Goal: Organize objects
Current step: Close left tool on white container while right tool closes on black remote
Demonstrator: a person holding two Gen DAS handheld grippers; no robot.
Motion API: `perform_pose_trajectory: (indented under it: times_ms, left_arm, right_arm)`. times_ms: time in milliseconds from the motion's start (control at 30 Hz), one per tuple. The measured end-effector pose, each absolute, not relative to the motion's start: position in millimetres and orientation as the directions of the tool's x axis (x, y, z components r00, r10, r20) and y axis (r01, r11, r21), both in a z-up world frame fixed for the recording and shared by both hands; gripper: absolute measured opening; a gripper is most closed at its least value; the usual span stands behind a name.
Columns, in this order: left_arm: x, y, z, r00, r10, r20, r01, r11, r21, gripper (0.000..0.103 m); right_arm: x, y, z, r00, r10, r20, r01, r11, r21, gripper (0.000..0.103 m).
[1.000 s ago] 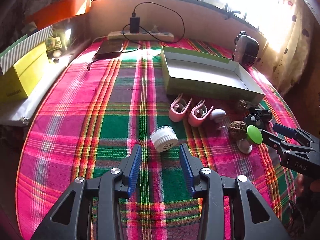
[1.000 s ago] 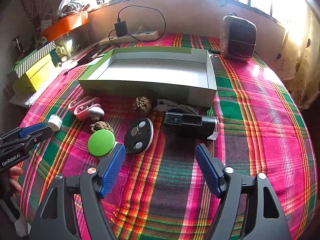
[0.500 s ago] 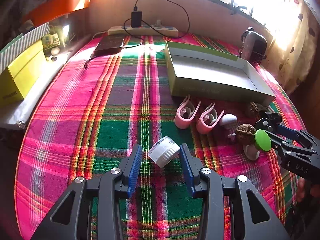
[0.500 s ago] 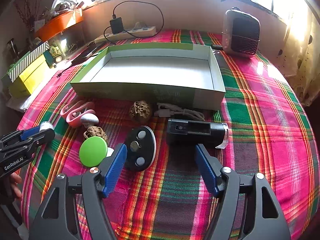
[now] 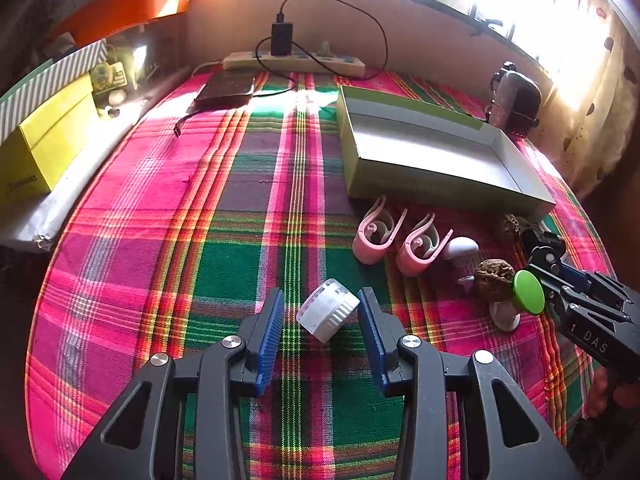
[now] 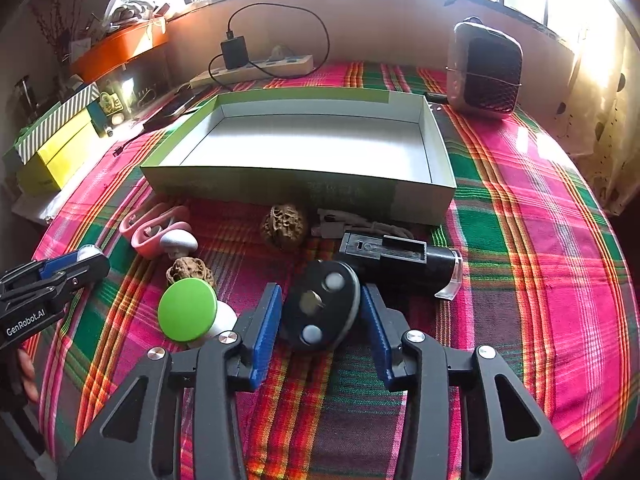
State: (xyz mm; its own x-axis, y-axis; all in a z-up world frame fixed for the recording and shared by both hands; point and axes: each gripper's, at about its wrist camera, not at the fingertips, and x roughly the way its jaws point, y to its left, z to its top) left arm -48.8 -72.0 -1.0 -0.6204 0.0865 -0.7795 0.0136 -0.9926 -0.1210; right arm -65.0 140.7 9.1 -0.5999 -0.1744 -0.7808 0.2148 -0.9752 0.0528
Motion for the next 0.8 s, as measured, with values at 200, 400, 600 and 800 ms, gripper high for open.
perform_pose_trajectory:
  times_ms: [200,400,600,800]
  left_arm:
    - [-46,-71,-1,-0.619,0.083,-0.781,0.011,-0.993,-0.114,0.027]
    - [-45,-71,-1,-0.62,0.082,-0.78,0.018,-0.993,-0.118,0.027]
    - [-44,-71,0,-0.621,0.087,-0.779,0.016,-0.992,-0.123,0.027]
    - [-41,-69,3,-0.627,0.087,-0.774,0.007,-0.993,-0.117,0.027]
  right_arm:
    - [-63,142,9,-0.601,-0.172,-0.781,0.213,-0.976,0.052,0.036]
    - [-61,140,9,-0.603,-0.172,-0.779,0.211,-0.976,0.052,0.036]
    - [-58,139,10,-0.603,-0.177,-0.778,0.216,-0.975,0.055,0.036]
    - [-54,135,10,-0.603,-0.185,-0.776,0.228,-0.972,0.055,0.036]
